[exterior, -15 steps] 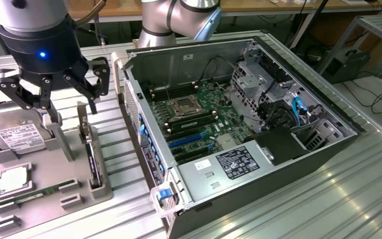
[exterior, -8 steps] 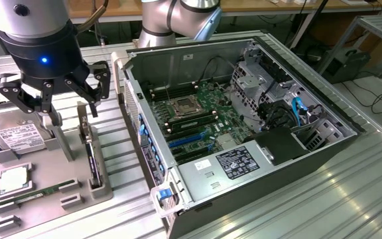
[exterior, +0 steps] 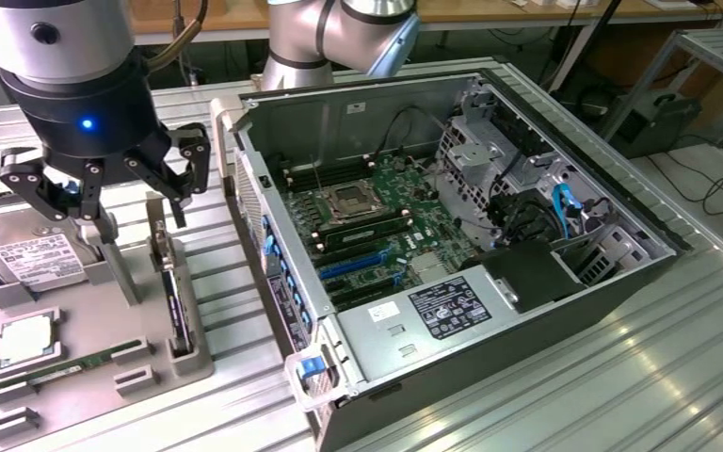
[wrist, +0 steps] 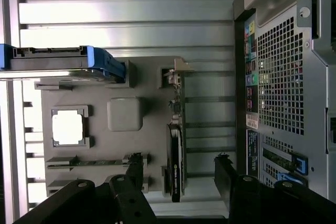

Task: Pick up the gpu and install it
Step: 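Pick up the gpu and move the gpu toward the slot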

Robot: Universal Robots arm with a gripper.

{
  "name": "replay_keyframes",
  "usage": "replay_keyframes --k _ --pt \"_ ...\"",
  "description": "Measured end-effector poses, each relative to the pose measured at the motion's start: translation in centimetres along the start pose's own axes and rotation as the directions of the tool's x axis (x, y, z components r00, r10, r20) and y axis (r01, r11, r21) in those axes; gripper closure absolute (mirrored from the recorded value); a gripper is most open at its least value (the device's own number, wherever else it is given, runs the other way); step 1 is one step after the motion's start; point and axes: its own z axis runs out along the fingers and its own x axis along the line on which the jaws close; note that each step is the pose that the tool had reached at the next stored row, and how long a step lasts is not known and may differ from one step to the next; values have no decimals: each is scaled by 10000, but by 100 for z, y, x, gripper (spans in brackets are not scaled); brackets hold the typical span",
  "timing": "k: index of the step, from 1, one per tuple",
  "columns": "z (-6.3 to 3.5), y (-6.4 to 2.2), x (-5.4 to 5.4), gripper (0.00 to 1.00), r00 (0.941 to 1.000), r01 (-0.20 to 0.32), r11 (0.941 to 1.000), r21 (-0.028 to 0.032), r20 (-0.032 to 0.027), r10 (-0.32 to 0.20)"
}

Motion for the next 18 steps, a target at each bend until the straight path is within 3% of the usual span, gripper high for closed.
replay_keyframes --k 18 --pt "99 -26 8 34 10000 1 10000 0 0 -1"
